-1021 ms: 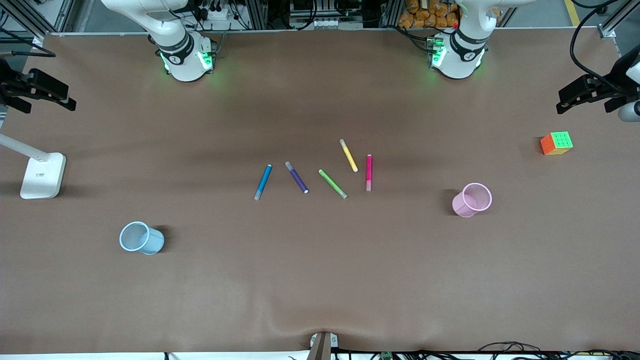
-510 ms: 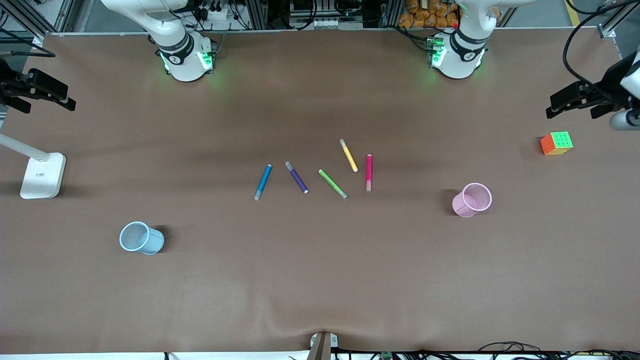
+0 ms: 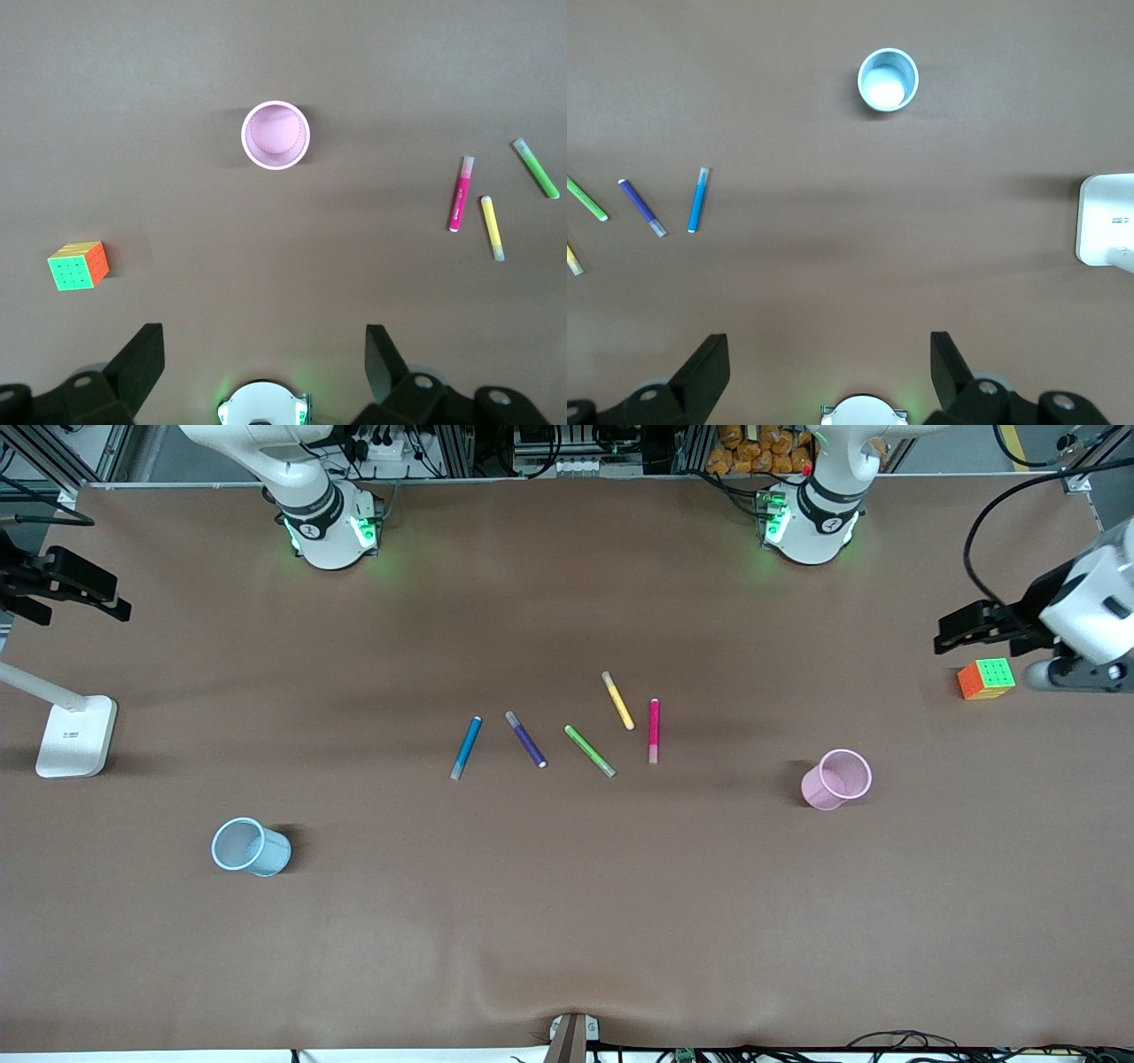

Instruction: Place pink and blue markers in matching cups

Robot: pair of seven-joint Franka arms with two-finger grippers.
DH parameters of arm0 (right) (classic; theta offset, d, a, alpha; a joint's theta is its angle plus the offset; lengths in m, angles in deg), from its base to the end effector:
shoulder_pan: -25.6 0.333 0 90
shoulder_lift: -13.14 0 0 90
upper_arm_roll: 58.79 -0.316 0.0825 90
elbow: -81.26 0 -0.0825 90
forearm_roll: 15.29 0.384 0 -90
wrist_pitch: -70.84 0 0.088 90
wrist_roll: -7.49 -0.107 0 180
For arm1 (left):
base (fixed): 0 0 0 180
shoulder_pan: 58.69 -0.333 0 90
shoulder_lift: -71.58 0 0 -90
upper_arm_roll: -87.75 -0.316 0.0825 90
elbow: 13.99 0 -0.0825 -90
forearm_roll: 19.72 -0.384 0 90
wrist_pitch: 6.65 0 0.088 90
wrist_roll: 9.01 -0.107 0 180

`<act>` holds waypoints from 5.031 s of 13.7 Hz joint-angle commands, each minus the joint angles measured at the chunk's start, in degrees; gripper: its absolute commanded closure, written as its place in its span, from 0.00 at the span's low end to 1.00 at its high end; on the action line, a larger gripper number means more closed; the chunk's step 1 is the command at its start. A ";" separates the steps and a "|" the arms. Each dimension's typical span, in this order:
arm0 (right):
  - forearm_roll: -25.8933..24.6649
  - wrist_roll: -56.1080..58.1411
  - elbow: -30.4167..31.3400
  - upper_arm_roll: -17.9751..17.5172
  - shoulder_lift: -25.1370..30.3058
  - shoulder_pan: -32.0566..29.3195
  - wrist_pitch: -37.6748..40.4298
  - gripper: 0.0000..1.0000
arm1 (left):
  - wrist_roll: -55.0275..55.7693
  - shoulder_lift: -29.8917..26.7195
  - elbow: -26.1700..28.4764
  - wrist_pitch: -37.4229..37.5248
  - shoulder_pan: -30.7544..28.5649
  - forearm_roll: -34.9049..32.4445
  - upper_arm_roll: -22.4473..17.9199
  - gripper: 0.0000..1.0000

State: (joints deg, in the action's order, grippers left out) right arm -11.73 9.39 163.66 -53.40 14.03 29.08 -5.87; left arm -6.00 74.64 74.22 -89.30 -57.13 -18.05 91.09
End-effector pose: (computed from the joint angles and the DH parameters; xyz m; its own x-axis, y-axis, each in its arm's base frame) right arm 0.5239 -0.0102 0.6748 0.9966 0.0143 -0.0812 0.0090 -0.9978 -0.0656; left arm 0.5537 -0.0500 0.5992 0.9878 -0.0361 -0.1512 -0.0328 -0.9992 0.0243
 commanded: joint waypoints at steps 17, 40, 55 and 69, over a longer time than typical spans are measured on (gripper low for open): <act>1.28 -0.32 -1.89 -0.20 -0.80 1.70 1.13 0.00 | 15.18 16.97 -3.58 -7.52 14.79 0.61 0.62 0.00; 9.44 -0.32 -1.89 -0.11 -20.83 8.65 -12.06 0.00 | 24.23 38.42 -2.70 -24.57 26.13 8.52 0.62 0.40; 11.03 -4.54 1.09 -0.02 -36.74 18.14 -22.86 0.00 | 23.45 44.32 -2.26 -32.84 27.80 8.00 0.62 1.00; 2.15 -41.36 15.24 0.33 -34.20 25.70 -43.96 0.00 | 11.51 24.11 -3.22 -21.59 9.90 -2.46 0.35 1.00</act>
State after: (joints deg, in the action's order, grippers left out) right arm -9.48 -29.86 174.54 -52.67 -22.84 56.04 -47.30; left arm 8.61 101.22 69.41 -111.47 -43.94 -19.49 90.64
